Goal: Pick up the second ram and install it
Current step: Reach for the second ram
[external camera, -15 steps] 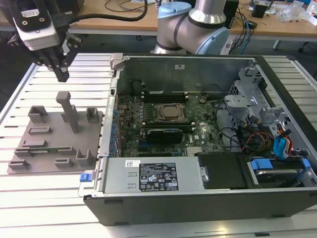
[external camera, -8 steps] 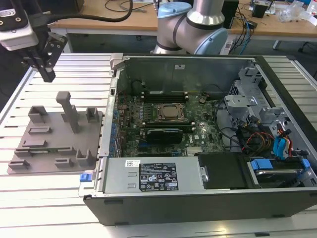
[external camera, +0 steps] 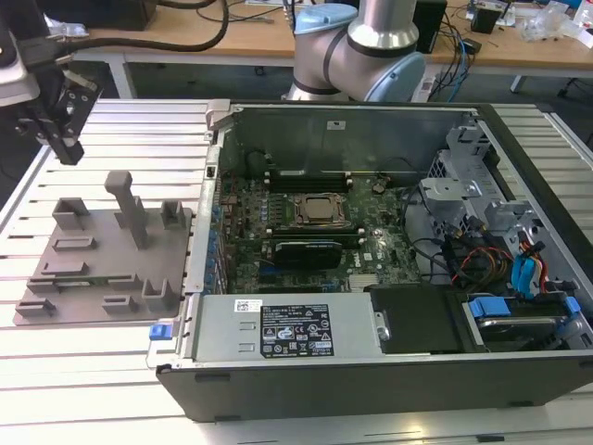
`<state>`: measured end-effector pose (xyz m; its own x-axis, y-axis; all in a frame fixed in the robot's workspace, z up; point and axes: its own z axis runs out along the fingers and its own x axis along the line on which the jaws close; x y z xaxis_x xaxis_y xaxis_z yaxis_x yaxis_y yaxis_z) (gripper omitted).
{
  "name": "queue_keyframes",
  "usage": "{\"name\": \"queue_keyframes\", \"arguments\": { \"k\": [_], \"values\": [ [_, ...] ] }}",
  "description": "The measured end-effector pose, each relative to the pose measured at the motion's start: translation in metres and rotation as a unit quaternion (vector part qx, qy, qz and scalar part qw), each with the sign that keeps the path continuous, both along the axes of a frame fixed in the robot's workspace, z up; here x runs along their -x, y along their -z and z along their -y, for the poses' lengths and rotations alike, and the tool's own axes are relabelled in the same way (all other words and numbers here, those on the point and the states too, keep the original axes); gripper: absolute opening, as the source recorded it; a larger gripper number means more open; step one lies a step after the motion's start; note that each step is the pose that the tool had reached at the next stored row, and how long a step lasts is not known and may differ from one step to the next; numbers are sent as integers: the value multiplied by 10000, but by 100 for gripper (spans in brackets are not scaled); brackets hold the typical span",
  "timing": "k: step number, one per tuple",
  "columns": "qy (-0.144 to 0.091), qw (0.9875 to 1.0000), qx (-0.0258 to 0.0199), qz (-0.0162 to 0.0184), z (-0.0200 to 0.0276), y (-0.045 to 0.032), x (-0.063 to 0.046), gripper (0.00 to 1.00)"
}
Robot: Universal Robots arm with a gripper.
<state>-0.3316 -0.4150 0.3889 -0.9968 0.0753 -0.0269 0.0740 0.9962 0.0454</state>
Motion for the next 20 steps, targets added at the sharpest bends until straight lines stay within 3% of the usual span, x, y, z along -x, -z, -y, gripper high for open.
{"name": "queue_keyframes", "arguments": {
  "k": [1, 5, 8, 11, 20],
  "values": [
    [0, 10000, 0, 0, 60, 22, 11, 10],
    [0, 10000, 1, 0, 191, 154, 38, 10],
    [0, 10000, 1, -1, 207, 245, 104, 10],
    [1, 10000, 1, 0, 215, 271, 230, 10],
    [0, 10000, 1, 0, 224, 277, 234, 10]
  ]
}}
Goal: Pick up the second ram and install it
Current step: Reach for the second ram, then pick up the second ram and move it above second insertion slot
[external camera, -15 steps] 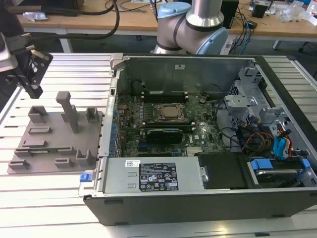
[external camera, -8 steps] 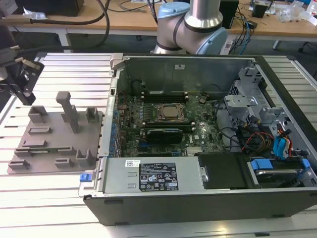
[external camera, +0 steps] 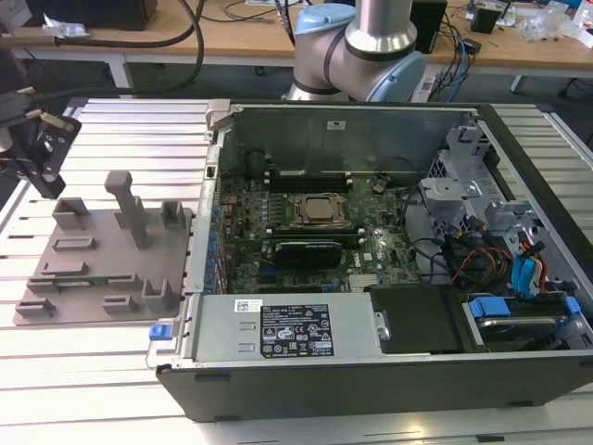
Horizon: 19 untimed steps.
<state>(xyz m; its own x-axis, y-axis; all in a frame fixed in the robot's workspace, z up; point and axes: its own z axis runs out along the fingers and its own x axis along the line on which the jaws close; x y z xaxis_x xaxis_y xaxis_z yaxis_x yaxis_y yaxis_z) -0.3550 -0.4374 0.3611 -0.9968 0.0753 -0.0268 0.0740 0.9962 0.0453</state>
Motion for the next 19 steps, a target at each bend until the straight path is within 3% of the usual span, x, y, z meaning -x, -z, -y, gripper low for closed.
{"name": "queue_keyframes", "arguments": {
  "k": [4, 6, 7, 8, 10, 11, 13, 15, 16, 18, 19],
  "values": [
    [-15, 10000, 0, 0, 0, 1, 0, 10],
    [-406, 9992, 0, 0, 0, 1, 0, 10],
    [-589, 9983, 0, 0, 0, 1, 0, 10],
    [-830, 9965, 0, 0, 0, 2, 0, 10],
    [-1053, 9944, 0, 0, 0, 2, 0, 10],
    [-1256, 9921, 0, 0, 0, 2, 0, 10],
    [-1472, 9891, 0, 0, 0, 3, 0, 10],
    [-2136, 9769, 1, 0, 0, 4, 0, 10],
    [-2314, 9729, 2, 0, 0, 5, 0, 10],
    [-2715, 9624, 6, -1, 0, 5, 0, 10],
    [-2827, 9592, 7, -1, 0, 5, 0, 10]
  ]
}}
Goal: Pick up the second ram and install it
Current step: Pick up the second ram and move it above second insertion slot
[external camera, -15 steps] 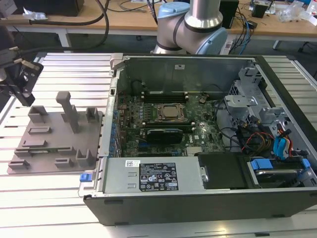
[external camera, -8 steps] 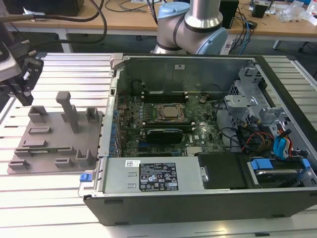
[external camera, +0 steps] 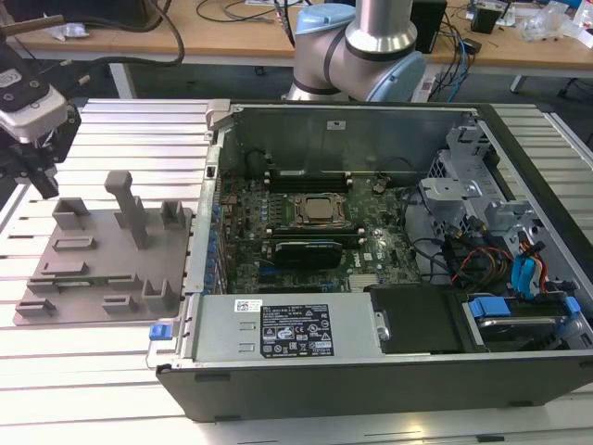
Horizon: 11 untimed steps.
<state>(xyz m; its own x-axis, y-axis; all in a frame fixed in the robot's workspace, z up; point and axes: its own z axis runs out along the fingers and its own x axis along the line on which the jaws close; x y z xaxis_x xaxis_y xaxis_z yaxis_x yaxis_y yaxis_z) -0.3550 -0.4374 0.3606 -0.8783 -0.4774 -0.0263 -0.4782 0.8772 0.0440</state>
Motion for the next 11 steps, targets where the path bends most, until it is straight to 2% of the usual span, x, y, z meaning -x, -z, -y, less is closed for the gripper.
{"name": "queue_keyframes", "arguments": {
  "k": [2, 4, 6, 8, 9, 10, 11],
  "values": [
    [-267, 9996, 1, 0, 0, 0, 0, 10],
    [-652, 9979, 1, 0, 0, 1, 0, 10],
    [-1033, 9947, 1, 0, 0, 2, 0, 10],
    [-1400, 9901, 1, 0, 0, 2, 0, 10],
    [-1608, 9870, 1, 0, 0, 2, 0, 10],
    [-1728, 9850, 1, 0, 0, 3, 0, 10],
    [-1794, 9838, 1, 0, 0, 2, 0, 10]
  ]
}}
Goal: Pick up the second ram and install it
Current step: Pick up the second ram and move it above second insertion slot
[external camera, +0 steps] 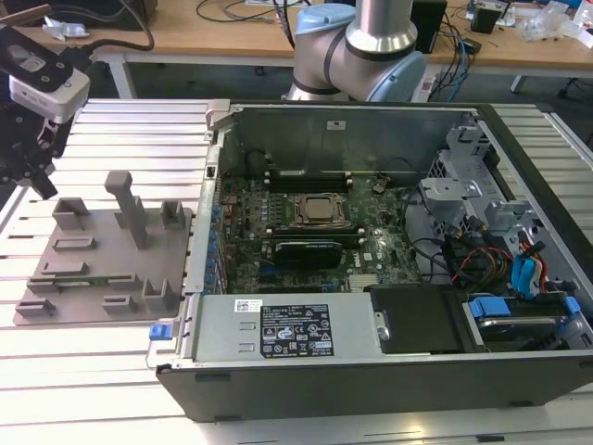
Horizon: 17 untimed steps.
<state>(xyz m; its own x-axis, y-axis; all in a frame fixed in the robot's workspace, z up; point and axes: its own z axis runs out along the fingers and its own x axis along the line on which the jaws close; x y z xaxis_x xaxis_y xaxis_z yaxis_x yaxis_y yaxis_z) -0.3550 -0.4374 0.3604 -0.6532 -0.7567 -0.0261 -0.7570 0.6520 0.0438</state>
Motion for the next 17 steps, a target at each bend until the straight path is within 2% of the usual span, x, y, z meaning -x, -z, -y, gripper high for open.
{"name": "queue_keyframes", "arguments": {
  "k": [2, 3, 5, 10, 11, 13, 14, 16, 17],
  "values": [
    [-206, 9998, 0, 0, 0, 0, 0, 10],
    [-393, 9992, 0, 0, 0, 0, 0, 10],
    [-757, 9971, 0, 0, 0, 1, 0, 10],
    [-1189, 9929, 0, 0, 0, 1, 0, 10],
    [-1324, 9912, 0, 0, 0, 1, 0, 10],
    [-1500, 9887, 0, 0, 0, 1, 0, 10],
    [-1714, 9852, 0, 0, 0, 1, 0, 10],
    [-1863, 9825, 0, 0, 0, 1, 0, 10],
    [-2018, 9794, 0, 0, 0, 1, 0, 10]
  ]
}}
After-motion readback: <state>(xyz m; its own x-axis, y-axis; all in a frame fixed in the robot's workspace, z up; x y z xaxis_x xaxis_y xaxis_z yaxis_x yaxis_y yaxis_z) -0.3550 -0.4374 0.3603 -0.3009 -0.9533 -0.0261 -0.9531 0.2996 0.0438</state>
